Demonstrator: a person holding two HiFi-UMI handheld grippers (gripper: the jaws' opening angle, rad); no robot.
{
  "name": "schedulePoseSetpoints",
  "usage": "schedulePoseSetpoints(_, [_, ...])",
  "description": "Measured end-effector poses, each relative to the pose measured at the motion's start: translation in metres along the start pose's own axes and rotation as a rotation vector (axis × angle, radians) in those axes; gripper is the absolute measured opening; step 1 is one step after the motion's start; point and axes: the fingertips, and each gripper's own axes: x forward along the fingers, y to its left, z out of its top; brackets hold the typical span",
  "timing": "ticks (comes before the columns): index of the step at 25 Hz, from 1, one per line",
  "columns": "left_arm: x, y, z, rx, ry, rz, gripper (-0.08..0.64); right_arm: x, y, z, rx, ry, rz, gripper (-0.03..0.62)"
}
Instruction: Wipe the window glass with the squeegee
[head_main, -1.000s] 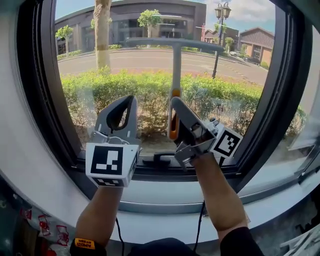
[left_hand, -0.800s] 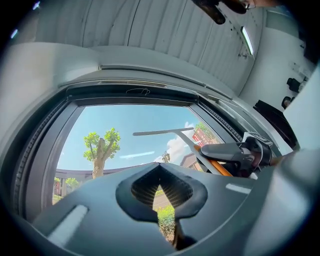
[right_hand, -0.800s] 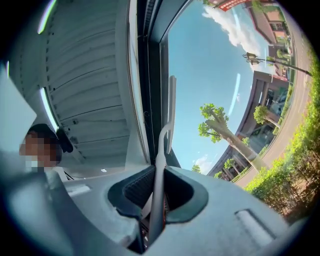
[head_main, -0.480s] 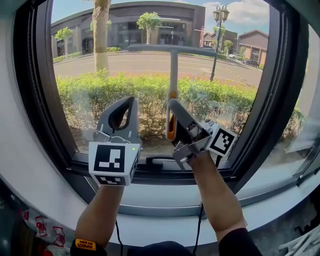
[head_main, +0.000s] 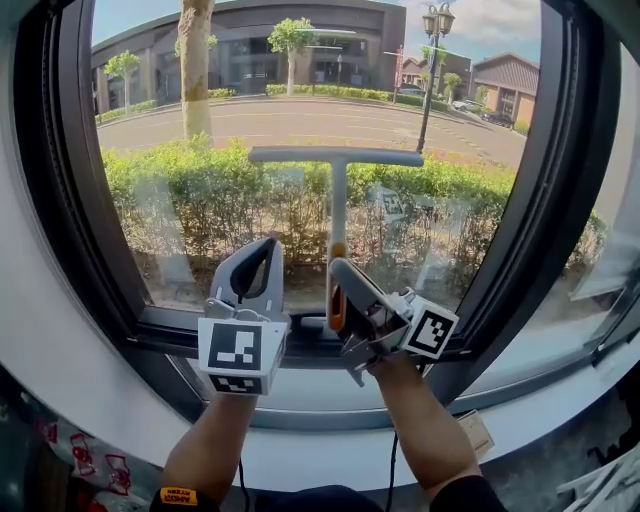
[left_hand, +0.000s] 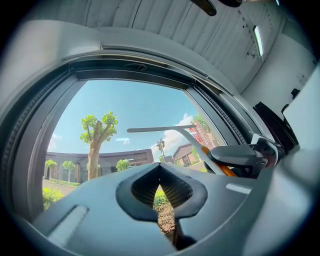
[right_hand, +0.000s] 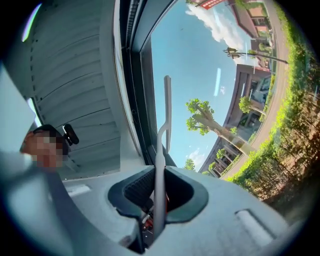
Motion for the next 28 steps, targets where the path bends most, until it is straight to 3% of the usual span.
schedulePoseSetpoints(7, [-0.009,-0.018,-0.057,-0.056,0.090,-0.020,0.012,-0.053,-0.020,-0.042,0.082,-0.009,-0.076,0.049])
schedulePoseSetpoints(16, [-0.016,-0.040,-0.093,-0.079,0.162,-0.038,0.012,-0.092,-0.034,-0.064,0.132,-0.006,-0.137,0.051])
schedulePoseSetpoints(22, [-0.017,-0.051,-0.095,-0.076,0.167,-0.037,0.012,-0.094,-0.028,-0.064,0.115,0.027,-0.128,0.048])
schedulePoseSetpoints(28, [-0.010,-0.065,-0.073,-0.059,0.130,-0.037,0.012,-0.098,-0.014,-0.044,0.058,0.055,-0.098,0.048])
